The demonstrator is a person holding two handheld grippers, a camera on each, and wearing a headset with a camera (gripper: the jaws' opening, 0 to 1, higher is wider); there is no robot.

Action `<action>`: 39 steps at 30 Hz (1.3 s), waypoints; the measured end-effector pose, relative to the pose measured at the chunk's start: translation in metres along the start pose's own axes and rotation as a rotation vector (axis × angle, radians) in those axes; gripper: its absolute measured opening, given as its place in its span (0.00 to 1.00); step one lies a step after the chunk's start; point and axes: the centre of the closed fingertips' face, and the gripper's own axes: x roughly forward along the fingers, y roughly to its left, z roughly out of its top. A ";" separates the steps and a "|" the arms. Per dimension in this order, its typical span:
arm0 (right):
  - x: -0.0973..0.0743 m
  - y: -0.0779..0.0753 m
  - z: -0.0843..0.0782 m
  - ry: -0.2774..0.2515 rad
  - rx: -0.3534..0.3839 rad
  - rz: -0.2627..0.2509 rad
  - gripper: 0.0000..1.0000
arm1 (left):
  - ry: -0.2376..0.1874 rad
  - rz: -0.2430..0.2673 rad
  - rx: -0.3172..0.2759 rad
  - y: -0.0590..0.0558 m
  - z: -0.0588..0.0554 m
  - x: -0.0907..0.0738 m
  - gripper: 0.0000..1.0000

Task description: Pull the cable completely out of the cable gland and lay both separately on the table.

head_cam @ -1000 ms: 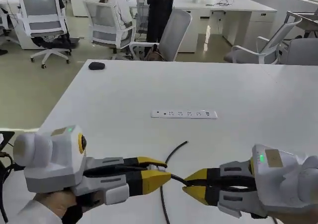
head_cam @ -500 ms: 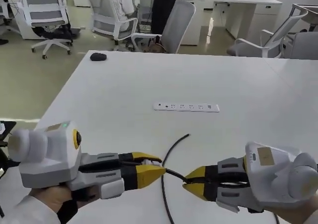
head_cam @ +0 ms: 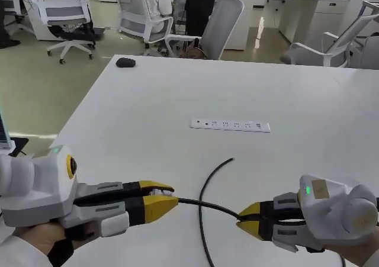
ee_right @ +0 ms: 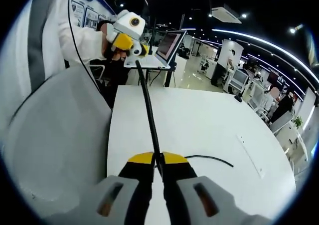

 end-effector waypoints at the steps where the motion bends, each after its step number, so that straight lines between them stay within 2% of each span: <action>1: 0.001 -0.001 -0.003 0.006 0.003 0.000 0.03 | -0.001 0.006 -0.002 0.001 -0.001 -0.003 0.16; 7: 0.018 -0.011 -0.037 0.085 0.040 -0.034 0.04 | 0.024 0.040 -0.001 0.006 -0.011 -0.013 0.17; 12: 0.039 -0.013 -0.064 0.152 0.083 -0.052 0.04 | 0.019 0.062 -0.021 0.008 -0.017 -0.020 0.17; 19: 0.073 -0.001 -0.098 0.257 0.094 -0.008 0.05 | 0.009 0.088 -0.035 0.010 -0.022 -0.027 0.17; 26: 0.089 0.009 -0.123 0.326 0.114 0.035 0.06 | 0.007 0.109 -0.041 0.012 -0.026 -0.033 0.17; 31: 0.093 0.014 -0.132 0.350 0.122 0.047 0.07 | 0.004 0.121 -0.047 0.014 -0.029 -0.037 0.17; 39: 0.095 0.015 -0.135 0.334 0.165 0.044 0.09 | 0.005 0.129 -0.053 0.020 -0.032 -0.034 0.17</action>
